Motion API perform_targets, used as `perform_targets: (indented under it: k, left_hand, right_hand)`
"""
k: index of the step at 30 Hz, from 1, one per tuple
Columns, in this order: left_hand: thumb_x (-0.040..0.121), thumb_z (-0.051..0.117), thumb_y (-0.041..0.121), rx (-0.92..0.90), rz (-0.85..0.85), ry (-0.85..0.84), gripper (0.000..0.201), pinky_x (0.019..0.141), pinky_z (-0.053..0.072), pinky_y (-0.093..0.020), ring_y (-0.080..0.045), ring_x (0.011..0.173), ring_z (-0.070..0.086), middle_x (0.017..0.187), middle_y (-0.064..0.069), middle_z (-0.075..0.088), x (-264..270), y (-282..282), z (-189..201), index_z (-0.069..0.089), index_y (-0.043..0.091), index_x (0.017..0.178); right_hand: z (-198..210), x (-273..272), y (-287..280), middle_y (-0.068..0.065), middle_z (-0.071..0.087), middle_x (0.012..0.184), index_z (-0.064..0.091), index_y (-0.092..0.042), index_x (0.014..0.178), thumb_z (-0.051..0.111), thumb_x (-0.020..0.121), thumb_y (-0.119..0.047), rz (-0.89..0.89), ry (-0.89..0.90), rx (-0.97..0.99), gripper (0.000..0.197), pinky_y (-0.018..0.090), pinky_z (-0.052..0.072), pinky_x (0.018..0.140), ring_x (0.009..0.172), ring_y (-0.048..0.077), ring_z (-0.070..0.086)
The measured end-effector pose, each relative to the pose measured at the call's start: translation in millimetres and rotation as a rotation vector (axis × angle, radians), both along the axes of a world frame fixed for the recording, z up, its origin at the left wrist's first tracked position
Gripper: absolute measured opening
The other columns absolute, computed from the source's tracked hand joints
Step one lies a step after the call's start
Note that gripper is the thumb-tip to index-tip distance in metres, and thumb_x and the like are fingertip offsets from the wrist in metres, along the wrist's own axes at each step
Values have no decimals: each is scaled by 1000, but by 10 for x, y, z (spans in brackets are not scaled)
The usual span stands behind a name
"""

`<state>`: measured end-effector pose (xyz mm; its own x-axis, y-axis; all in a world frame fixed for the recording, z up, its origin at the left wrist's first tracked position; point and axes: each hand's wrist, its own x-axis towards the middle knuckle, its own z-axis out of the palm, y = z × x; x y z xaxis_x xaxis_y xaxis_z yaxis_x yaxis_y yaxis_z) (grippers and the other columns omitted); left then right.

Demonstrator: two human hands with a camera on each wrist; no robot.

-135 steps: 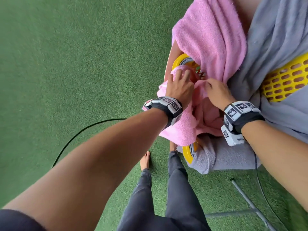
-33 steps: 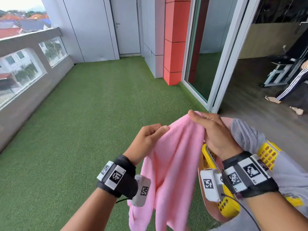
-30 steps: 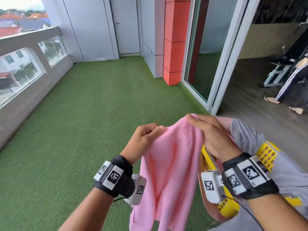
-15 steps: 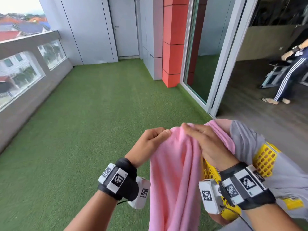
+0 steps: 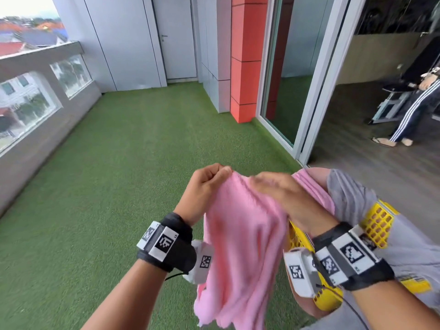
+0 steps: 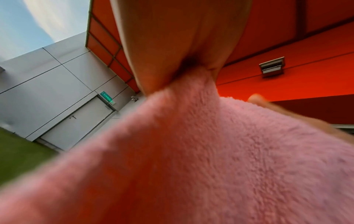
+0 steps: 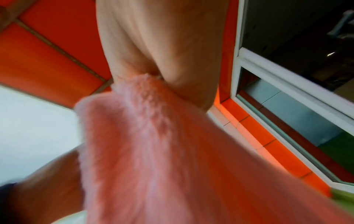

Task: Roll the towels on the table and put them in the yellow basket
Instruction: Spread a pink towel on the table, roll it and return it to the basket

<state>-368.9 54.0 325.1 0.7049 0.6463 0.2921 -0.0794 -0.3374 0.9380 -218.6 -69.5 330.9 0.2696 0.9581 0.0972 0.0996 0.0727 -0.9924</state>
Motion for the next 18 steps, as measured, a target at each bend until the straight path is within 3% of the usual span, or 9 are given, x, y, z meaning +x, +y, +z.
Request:
perform_targets:
  k: [2,3,4,6,9,11,13,15,18]
  left_hand:
    - [98,52,22,22,-29,1,33,44,21,-25,-12,52,28,62,-4,33,52,-9,89,47,10,68]
    - [98,53,24,24,-69,14,32,45,21,-30,-14,53,29,63,-5,35,75,-32,118,49,11,69]
    - [98,53,26,19,-109,24,32,46,19,-34,-16,54,28,64,-6,35,87,-67,144,50,11,70]
    - [97,52,33,17,-152,44,35,45,17,-38,-19,55,25,65,-6,34,72,-115,127,51,8,72]
    - [95,54,41,48,-141,89,50,43,20,-42,-21,55,26,64,-6,35,27,-142,14,43,2,66]
    - [94,56,43,34,-85,71,57,43,24,-45,-22,55,28,64,-7,37,25,-108,-9,40,-4,68]
    - [96,55,35,32,-15,6,51,45,22,-38,-17,52,25,60,-5,31,47,-55,62,37,1,64]
    - [97,54,29,29,-19,-24,42,44,17,-28,-13,49,19,58,-2,24,84,-23,172,38,8,64]
    - [97,53,33,-35,-194,8,45,46,19,-34,-19,53,26,62,-9,36,119,-84,235,46,-1,68]
  right_hand:
    - [-89,-138,9,7,59,76,59,3,79,69,84,-39,108,-80,-95,43,30,39,63,72,14,52]
    - [-67,-157,5,3,57,70,57,-1,73,69,84,-39,88,-100,-81,41,27,40,57,65,10,51]
    - [-15,-140,4,1,62,71,62,-4,74,68,86,-35,48,-78,-35,34,22,45,58,66,7,55]
    - [133,-34,9,2,74,86,72,-5,92,65,91,-26,-57,33,75,22,18,52,76,82,5,67]
    - [343,157,12,1,68,74,72,-9,79,64,90,-21,-219,245,200,18,21,45,76,74,8,63]
    - [353,180,2,4,66,75,70,-9,78,64,88,-19,-247,290,196,16,25,46,75,73,12,62]
    - [266,108,-14,6,70,84,73,-9,85,66,87,-24,-142,130,76,16,27,46,78,80,13,63]
    - [117,-43,-41,10,65,85,67,-3,90,72,85,-37,45,-87,-51,35,35,43,73,80,16,57]
    - [82,-87,-66,7,43,73,51,8,77,73,79,-51,35,-182,-24,62,34,29,61,70,17,38]
